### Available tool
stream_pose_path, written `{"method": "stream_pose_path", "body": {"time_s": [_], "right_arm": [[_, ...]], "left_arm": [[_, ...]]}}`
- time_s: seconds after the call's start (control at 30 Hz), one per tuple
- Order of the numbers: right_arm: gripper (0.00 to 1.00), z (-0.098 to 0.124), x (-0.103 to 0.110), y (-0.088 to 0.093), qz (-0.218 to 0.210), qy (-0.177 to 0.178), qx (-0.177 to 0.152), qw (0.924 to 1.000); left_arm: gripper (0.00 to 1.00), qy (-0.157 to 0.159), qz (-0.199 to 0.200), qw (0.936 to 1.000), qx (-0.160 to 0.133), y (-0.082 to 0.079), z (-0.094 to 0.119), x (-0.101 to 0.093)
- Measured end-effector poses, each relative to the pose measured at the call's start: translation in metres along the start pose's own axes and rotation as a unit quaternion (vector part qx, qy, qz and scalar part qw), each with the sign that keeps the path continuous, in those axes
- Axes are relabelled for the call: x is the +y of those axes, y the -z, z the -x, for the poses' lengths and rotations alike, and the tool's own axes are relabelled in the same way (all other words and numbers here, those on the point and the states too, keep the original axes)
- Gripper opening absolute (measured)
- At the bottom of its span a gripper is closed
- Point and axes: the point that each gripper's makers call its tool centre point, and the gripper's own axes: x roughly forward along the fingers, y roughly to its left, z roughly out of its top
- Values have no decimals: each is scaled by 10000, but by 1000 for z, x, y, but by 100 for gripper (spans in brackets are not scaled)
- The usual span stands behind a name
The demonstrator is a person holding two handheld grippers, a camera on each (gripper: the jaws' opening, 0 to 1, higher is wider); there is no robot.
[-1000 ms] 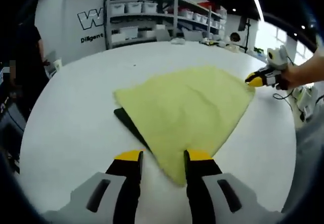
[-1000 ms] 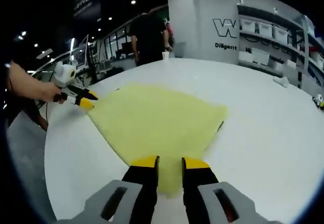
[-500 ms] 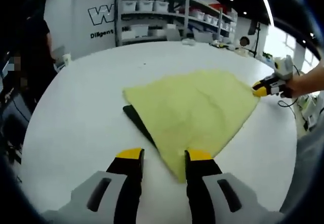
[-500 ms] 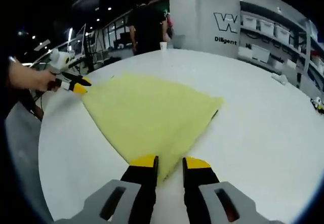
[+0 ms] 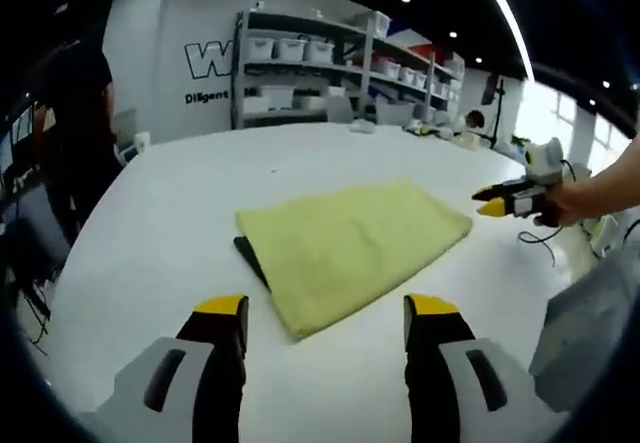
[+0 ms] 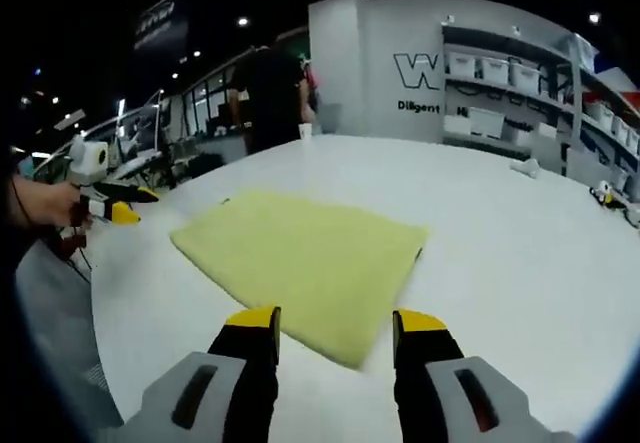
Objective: Fold the garment on the visible template until the final outline fits inside the template.
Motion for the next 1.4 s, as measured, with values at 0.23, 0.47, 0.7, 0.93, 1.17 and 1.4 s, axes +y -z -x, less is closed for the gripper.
{"method": "stream_pose_path", "body": {"time_s": [0.23,0.47,0.7,0.93,1.17,1.4], "right_arm": [[58,24,26,-12,-145,20,-289,9995],[70,37,45,-15,-129,51,-346,9993],[78,43,73,-19,-118,17,-403,9991],[85,50,99,-22,35,-52,-387,9992],[88,60,107,-27,49,22,-462,9989],[89,64,102,-28,-8,109,-502,9987]], "left_arm": [[73,-28,74,9995,-310,-11,29,-7],[76,-51,-137,9991,-405,-7,55,-14],[78,-82,-30,9982,-598,-6,73,-19],[78,-52,-74,9965,-835,-14,87,-26],[79,22,-202,9973,-702,-6,81,-35],[79,-84,-372,9957,-849,-10,84,-35]]}}
